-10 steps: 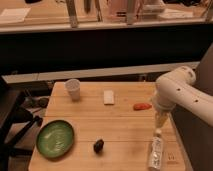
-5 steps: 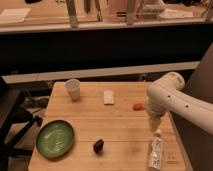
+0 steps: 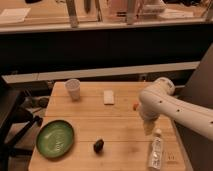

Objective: Knock the eraser over

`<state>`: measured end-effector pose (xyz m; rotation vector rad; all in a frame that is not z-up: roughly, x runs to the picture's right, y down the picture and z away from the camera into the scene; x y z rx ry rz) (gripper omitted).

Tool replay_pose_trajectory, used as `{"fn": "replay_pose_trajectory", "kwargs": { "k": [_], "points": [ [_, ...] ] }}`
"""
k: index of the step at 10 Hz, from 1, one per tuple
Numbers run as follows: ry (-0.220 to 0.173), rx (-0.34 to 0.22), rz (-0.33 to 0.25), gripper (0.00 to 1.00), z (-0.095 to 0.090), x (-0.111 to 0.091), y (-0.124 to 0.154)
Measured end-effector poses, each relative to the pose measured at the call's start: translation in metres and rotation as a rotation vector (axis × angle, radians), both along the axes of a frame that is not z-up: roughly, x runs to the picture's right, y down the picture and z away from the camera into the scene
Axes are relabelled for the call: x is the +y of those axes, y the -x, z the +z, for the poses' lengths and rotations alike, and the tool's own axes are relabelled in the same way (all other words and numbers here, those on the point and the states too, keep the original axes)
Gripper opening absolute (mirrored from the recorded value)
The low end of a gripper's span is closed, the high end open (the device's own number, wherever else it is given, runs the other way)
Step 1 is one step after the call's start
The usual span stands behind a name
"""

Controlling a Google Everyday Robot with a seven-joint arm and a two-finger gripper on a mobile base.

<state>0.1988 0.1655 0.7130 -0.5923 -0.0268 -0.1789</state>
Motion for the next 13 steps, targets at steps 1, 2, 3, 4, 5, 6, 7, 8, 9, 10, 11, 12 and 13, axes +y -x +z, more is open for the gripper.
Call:
{"fn": "replay_pose_trajectory", "kwargs": {
  "k": [1, 2, 3, 4, 5, 6, 7, 8, 9, 10, 11, 12, 13],
  "points": [
    [0.006, -0.009, -0.012, 0.80, 0.003, 0.004, 0.006],
    [0.009, -0.025, -0.022, 0.80, 0.008, 0.006, 0.015],
    [0.014, -0.030, -0.031, 0.80, 0.012, 0.010, 0.016],
    [0.019, -0.035, -0.033, 0.80, 0.014, 0.013, 0.016],
    [0.020, -0.045, -0.042, 0.80, 0.015, 0.012, 0.019],
    [0.022, -0.052, -0.047, 0.80, 0.017, 0.013, 0.022],
    [0.025, -0.059, -0.052, 0.80, 0.018, 0.014, 0.025],
    [0.030, -0.065, -0.057, 0.80, 0.020, 0.016, 0.027],
    [0.034, -0.072, -0.063, 0.80, 0.021, 0.017, 0.029],
    [0.036, -0.078, -0.070, 0.80, 0.023, 0.019, 0.030],
    [0.037, -0.083, -0.074, 0.80, 0.024, 0.019, 0.032],
    [0.040, -0.090, -0.078, 0.80, 0.026, 0.020, 0.033],
    [0.041, -0.095, -0.083, 0.80, 0.027, 0.020, 0.034]
  ]
}}
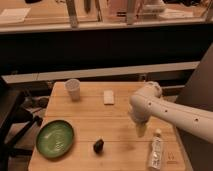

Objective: Knock the eraser over

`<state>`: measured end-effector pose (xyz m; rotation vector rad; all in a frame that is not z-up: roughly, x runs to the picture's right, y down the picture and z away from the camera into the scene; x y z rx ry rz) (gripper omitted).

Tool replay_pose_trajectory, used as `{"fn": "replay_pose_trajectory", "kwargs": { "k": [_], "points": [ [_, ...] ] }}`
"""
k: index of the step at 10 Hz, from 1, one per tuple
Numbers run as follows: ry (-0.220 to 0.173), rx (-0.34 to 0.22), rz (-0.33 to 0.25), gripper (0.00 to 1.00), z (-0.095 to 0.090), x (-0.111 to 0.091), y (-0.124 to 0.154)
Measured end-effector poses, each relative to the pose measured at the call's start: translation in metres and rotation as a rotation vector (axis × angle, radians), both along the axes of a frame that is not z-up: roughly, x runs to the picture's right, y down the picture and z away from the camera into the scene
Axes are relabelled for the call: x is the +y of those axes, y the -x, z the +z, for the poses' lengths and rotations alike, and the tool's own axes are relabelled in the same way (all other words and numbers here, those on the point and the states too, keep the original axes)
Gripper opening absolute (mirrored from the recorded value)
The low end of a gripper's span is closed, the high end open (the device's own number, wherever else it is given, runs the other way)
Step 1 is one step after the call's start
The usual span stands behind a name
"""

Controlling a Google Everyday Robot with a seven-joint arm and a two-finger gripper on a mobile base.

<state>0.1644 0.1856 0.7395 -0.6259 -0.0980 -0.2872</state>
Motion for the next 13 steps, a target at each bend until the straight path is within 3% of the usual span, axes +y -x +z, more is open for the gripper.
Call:
{"fn": "replay_pose_trajectory", "kwargs": {
  "k": [13],
  "points": [
    [0.015, -0.059, -0.060, 0.80, 0.010, 0.011, 0.021]
  ]
}}
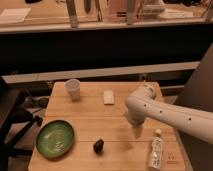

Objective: Knock the eraser over

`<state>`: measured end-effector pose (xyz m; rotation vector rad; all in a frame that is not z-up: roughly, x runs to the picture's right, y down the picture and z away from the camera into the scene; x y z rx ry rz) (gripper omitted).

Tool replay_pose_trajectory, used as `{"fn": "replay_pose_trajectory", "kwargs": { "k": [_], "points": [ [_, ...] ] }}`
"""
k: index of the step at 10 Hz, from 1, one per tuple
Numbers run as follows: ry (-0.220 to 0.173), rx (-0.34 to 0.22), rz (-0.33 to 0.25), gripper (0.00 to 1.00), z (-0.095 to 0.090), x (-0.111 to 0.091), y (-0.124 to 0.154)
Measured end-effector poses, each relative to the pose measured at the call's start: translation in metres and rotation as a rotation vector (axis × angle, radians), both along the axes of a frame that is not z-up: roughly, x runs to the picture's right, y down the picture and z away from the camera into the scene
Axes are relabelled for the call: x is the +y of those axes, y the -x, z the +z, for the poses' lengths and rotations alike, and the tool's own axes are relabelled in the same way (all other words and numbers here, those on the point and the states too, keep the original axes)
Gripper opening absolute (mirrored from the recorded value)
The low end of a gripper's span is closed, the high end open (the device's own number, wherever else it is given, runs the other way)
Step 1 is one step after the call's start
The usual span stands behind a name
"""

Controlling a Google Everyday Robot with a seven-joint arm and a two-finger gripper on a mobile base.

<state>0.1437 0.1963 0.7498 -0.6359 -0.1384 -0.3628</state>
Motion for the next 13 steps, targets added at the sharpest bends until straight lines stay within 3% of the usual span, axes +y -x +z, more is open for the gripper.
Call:
{"fn": "replay_pose_trajectory", "kwargs": {
  "k": [4, 6, 9, 13],
  "points": [
    [0.003, -0.012, -0.013, 0.79, 0.001, 0.002, 0.004],
    [0.004, -0.022, -0.022, 0.63, 0.002, 0.003, 0.009],
    [0.006, -0.033, -0.031, 0.50, 0.004, 0.004, 0.013],
    [0.010, -0.062, -0.066, 0.13, 0.008, 0.007, 0.034]
  ]
}}
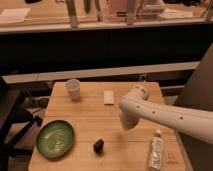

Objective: Knock the eraser over

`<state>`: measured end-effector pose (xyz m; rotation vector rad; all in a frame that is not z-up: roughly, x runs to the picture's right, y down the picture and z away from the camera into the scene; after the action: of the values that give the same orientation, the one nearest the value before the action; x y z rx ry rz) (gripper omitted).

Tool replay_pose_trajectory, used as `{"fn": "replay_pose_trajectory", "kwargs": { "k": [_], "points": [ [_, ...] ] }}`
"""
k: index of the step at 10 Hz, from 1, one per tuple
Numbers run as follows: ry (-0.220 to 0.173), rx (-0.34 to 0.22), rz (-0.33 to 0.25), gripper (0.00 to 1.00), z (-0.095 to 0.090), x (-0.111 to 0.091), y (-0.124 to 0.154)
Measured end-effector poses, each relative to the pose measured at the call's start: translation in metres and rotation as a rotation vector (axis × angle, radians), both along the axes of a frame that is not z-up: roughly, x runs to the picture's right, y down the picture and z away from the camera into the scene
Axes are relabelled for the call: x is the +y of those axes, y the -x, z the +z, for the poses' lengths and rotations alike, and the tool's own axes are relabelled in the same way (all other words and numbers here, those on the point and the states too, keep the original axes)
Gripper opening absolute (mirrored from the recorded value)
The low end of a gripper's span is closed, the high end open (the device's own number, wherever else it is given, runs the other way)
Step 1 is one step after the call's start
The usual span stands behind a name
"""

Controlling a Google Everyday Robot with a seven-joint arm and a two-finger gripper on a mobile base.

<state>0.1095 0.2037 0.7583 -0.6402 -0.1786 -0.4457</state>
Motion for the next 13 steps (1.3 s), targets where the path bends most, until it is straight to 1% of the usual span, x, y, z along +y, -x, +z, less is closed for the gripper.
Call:
{"fn": "replay_pose_trajectory", "kwargs": {
  "k": [1, 2, 3, 5, 6, 9, 12, 13],
  "points": [
    [0.000, -0.012, -0.011, 0.04, 0.001, 0.001, 0.008],
    [-0.002, -0.018, -0.022, 0.00, 0.001, 0.001, 0.013],
    [0.003, -0.026, -0.039, 0.00, -0.001, 0.003, 0.024],
    [0.000, -0.052, -0.061, 0.00, -0.003, 0.002, 0.056],
    [0.000, -0.061, -0.074, 0.00, -0.003, 0.002, 0.067],
    [-0.002, -0.071, -0.095, 0.00, -0.005, 0.004, 0.077],
    [-0.008, -0.086, -0.100, 0.00, -0.005, 0.006, 0.102],
    [-0.009, -0.086, -0.107, 0.00, -0.005, 0.007, 0.103]
  ]
}}
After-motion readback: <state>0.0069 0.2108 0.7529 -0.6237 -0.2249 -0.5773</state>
